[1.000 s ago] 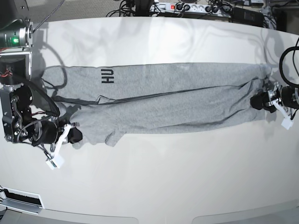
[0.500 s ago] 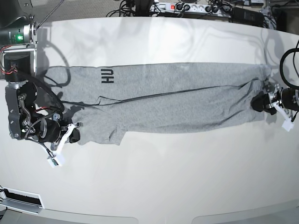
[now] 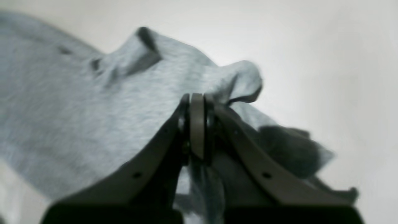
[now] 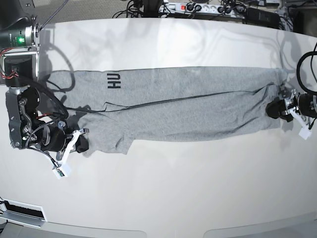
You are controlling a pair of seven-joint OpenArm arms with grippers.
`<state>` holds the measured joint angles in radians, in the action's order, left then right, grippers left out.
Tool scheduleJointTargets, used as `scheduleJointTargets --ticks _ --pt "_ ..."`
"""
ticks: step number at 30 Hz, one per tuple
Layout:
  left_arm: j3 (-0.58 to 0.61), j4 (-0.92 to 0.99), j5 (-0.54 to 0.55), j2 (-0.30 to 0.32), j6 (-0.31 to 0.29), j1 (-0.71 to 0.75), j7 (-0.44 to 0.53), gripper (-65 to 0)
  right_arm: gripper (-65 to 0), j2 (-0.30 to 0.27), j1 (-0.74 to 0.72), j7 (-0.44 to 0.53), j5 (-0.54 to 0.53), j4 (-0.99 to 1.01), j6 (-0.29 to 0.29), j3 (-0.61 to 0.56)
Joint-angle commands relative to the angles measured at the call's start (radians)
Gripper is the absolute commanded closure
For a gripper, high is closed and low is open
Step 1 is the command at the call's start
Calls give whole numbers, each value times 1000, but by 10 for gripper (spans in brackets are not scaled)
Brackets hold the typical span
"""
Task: Layout the t-shirt on the table in an organized manner, then fold the t-shirt properly
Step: 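Open the left gripper and move the right gripper to the strip's end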
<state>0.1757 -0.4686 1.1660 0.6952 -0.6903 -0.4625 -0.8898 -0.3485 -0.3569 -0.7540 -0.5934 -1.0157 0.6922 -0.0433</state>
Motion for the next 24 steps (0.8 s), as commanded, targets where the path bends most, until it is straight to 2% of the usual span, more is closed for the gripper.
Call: scheduleJointTargets --ticks 1,3,5,14,19,24 --pt "-6 -9 12 23 -8 -23 3 -314 0 -13 -25 -24 -57 -18 6 5" --pt "-6 -9 12 26 -8 -23 2 -314 0 -15 -7 -98 -143 -37 6 5" --pt "-6 -9 12 31 -8 -23 2 -314 0 -20 30 -126 -174 -85 6 5" --pt "-6 -9 13 56 -8 -37 4 -314 0 -105 283 -150 -166 -476 6 5" --pt "-6 -9 13 76 -8 -37 4 -314 0 -135 398 -240 -166 -630 6 5" --pt "-6 -9 13 99 -8 -37 4 -314 0 -134 456 -366 -166 -653 6 5"
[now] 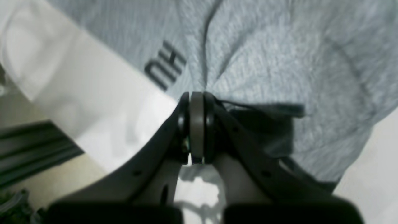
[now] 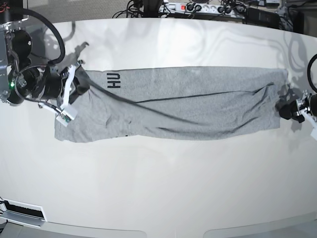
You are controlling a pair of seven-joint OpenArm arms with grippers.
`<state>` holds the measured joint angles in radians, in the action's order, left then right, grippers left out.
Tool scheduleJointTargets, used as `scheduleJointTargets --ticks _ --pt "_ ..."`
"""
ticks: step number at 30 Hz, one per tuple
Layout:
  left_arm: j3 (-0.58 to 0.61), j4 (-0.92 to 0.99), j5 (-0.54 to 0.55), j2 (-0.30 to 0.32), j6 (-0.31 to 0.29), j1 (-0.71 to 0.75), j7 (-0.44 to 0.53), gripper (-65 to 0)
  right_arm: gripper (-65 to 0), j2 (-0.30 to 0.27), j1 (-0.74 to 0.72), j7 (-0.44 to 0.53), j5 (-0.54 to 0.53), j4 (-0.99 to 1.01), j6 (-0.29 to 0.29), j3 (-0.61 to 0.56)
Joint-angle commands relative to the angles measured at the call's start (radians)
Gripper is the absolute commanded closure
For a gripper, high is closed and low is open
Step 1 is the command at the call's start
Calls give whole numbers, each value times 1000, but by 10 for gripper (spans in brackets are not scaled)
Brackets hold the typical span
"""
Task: Layout the t-shirt on the table in an organized manner, then fold the t-shirt properly
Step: 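Open the left gripper and move the right gripper to the strip's end, then move the left gripper to the strip's other end and grasp it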
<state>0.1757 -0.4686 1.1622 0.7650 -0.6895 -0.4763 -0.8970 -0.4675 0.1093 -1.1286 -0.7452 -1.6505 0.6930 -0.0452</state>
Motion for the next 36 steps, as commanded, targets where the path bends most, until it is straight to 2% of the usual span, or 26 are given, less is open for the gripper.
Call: scheduleJointTargets --ticks 1,6,9,12,15,16,17,18,20,23,24,26,28,31,36 --pt "-6 -9 17 35 -9 -24 11 -314 0 -15 -3 -9 -14 -18 5 6" --pt "-6 -9 24 71 -9 -25 11 -314 0 -15 14 -21 -8 -17 5 6" --pt "-6 -9 24 95 -9 -37 10 -314 0 -15 14 -13 37 -17 5 6" --pt "-6 -9 24 123 -9 -50 6 -314 -4 -14 12 62 113 -17 5 6" --pt "-6 -9 25 154 -9 -66 -1 -314 -261 -15 11 123 219 -17 -91 6" --pt "-6 -9 26 167 -9 -68 -1 -314 -317 -15 6 118 272 -17 -113 7" --pt "-6 -9 33 179 -9 -73 -1 -314 -325 -15 -4 103 326 -17 -149 7" --pt "-7 -9 45 192 -9 -74 0 -314 -314 -16 -13 69 367 -17 -190 7" --pt "-10 -9 79 219 -9 -76 0 -314 -222 -16 -29 9 411 -17 -259 10" --pt "-58 -9 71 244 -9 -74 3 -314 -27 -15 -37 -2 402 -19 -262 14" --pt "-81 -9 68 250 -9 -72 3 -314 0 -14 -37 11 402 -19 -264 14" --pt "-130 -9 65 258 -9 -67 3 -314 0 -14 -37 29 385 -19 -273 14" --pt "-174 -9 49 257 -9 -66 -1 -314 0 -15 -38 34 316 -19 -279 14" --pt "-201 -9 31 251 -9 -67 1 -314 0 -14 -37 95 181 -19 -228 14" --pt "-201 -9 32 240 -9 -34 30 -314 0 20 -48 170 65 -21 -31 14"
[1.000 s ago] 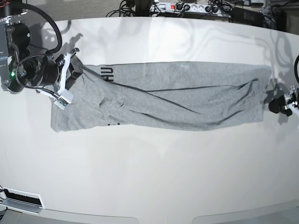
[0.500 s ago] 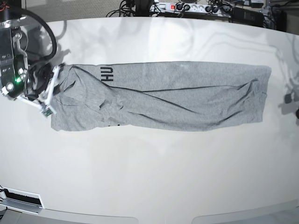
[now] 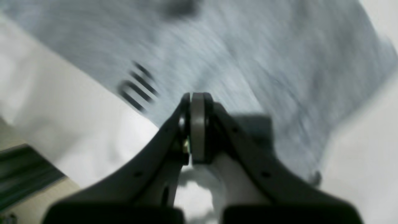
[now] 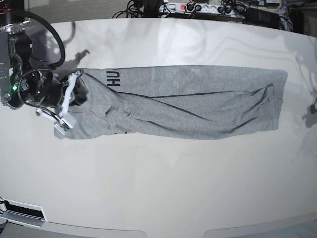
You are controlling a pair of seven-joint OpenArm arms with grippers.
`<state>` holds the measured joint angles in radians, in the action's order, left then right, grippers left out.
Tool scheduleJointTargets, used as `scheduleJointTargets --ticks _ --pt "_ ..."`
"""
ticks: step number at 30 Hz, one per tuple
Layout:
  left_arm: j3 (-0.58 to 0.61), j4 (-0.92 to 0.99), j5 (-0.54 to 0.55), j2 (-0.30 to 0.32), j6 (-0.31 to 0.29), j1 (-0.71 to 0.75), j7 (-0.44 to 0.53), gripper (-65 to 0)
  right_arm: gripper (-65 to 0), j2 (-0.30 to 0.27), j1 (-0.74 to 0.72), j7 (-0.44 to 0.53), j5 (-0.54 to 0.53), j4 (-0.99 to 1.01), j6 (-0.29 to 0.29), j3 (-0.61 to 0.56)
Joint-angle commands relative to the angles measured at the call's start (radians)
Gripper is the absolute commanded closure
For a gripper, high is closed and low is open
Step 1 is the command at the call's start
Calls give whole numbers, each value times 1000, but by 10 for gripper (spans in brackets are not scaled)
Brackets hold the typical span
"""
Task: Layout the t-shirt on the table in an organized manner, then fold the t-shirt properly
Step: 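Move the left gripper to the strip's other end and grasp it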
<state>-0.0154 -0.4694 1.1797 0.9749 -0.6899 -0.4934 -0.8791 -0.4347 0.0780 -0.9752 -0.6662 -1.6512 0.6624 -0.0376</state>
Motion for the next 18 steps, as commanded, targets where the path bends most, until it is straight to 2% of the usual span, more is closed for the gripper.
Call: scheduleJointTargets --ticks 1,4,7,9,11,18 --pt "-11 -8 14 28 -8 1 26 -314 0 3 -16 34 -18 -20 25 6" --pt "-11 -8 13 10 -8 50 58 -314 0 59 -14 126 80 0 35 5" --pt "-11 -8 4 -23 -8 70 62 -314 0 115 -19 249 290 68 -58 5" --pt "-11 -8 -28 -43 -8 69 83 -314 0 145 -23 283 385 127 -112 5" --pt "-11 -8 -72 -63 -8 69 131 -317 0 163 -22 291 411 176 -143 5" --pt "-11 -8 -266 -148 -8 70 301 -317 0 174 -23 306 410 294 -142 5"
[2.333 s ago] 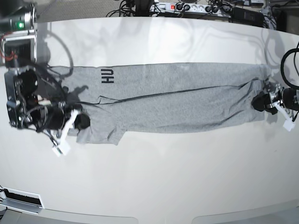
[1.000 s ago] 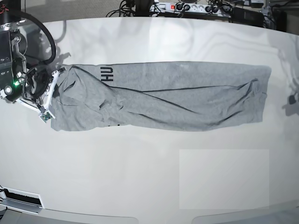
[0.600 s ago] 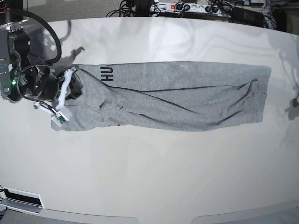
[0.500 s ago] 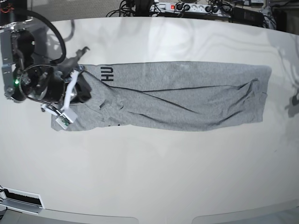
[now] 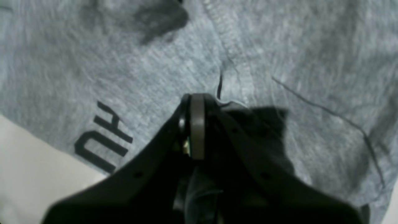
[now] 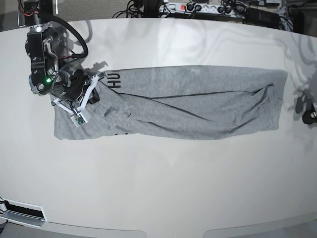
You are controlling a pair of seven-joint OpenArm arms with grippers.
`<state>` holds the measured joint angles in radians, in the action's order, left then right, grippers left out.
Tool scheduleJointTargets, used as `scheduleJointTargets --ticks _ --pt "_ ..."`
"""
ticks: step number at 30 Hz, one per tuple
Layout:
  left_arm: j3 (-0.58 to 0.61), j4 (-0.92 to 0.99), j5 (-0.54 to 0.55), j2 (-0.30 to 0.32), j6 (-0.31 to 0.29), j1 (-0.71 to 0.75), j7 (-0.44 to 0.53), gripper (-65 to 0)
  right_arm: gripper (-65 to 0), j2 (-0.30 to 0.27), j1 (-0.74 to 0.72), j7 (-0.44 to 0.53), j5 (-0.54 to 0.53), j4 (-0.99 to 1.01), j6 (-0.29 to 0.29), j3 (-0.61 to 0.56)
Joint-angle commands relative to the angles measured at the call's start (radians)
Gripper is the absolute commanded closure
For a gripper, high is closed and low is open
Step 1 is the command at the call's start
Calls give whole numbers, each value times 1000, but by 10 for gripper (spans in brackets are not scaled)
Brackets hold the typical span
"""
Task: Layout the t-shirt on the table in an organized manner, then fold the t-shirt properly
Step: 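Move the left gripper to the strip's other end and grasp it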
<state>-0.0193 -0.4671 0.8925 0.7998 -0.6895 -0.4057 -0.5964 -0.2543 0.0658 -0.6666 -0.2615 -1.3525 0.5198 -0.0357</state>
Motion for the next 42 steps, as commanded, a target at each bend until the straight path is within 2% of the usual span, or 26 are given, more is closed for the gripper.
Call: scheduleJointTargets --ticks 1,4,6,20,23,31,33,36,42 --pt "-7 -10 -17 13 -9 -18 41 -317 0 -6 -10 -3 5 2 0 3" --pt "-7 -10 -151 -21 -9 -18 110 -317 0 -6 -10 -3 5 15 14 3" --pt "-7 -10 -196 -34 -9 -17 135 -317 0 -6 -8 -5 5 15 15 3" --pt "-7 -11 -180 -106 -9 91 143 -317 0 -6 -10 -6 -3 15 15 3" --pt "-7 -11 -122 -125 -9 95 67 -317 0 -6 -11 -2 -3 15 15 3" --pt "-7 -75 211 -135 -9 95 -287 -317 0 -6 -11 2 -3 15 14 3" --pt "-7 -87 251 -136 -9 95 -311 -317 0 -6 -11 2 -3 15 14 3" --pt "-7 -88 245 -150 -9 92 -288 -317 0 -6 -11 11 -3 15 14 3" --pt "-7 -88 243 -218 -9 90 -299 -314 0 -4 -11 35 -24 15 15 3"
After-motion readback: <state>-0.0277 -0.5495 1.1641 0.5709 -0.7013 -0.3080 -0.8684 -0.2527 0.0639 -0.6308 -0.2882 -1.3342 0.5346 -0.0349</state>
